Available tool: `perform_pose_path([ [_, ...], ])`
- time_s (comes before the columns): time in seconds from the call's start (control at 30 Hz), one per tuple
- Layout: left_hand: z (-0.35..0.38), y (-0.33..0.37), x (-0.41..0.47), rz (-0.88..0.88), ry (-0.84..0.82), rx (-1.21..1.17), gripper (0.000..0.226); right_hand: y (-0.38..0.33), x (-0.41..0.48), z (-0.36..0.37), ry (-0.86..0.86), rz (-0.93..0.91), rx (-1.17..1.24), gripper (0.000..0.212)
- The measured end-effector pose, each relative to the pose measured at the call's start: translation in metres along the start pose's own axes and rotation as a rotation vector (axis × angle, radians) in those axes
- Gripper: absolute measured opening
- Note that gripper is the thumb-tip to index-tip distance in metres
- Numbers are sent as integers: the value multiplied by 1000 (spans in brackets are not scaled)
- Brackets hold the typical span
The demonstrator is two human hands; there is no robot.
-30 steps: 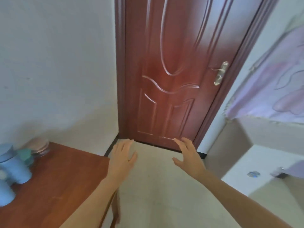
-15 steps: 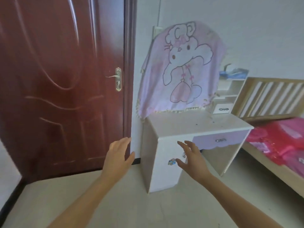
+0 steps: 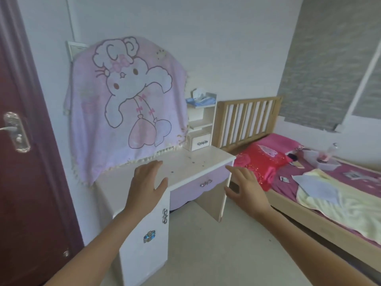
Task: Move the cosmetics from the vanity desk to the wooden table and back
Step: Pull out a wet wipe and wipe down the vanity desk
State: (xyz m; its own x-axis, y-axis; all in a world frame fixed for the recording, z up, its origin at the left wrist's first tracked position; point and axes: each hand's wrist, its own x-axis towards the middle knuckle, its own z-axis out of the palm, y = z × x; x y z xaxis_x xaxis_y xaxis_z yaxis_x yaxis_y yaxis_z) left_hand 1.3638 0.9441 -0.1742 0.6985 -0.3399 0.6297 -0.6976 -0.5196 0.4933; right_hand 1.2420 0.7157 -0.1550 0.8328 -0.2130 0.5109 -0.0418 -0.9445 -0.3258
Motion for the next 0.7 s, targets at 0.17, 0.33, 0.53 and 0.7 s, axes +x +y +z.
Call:
perform_pose_path([
  [0.17, 32, -10, 70, 49, 28, -43, 44, 33, 58, -6, 58, -56, -125, 47],
  [0.33, 68, -34, 152, 113, 49, -76, 63, 62, 133, -7, 87, -160, -300, 41],
  [0.53, 131, -63, 237, 138, 75, -105, 46, 105, 221, 14, 97, -122, -316, 40],
  [0.7, 196, -66, 281, 121, 6, -130, 46, 162, 266, 30, 43, -14, -314, 39],
])
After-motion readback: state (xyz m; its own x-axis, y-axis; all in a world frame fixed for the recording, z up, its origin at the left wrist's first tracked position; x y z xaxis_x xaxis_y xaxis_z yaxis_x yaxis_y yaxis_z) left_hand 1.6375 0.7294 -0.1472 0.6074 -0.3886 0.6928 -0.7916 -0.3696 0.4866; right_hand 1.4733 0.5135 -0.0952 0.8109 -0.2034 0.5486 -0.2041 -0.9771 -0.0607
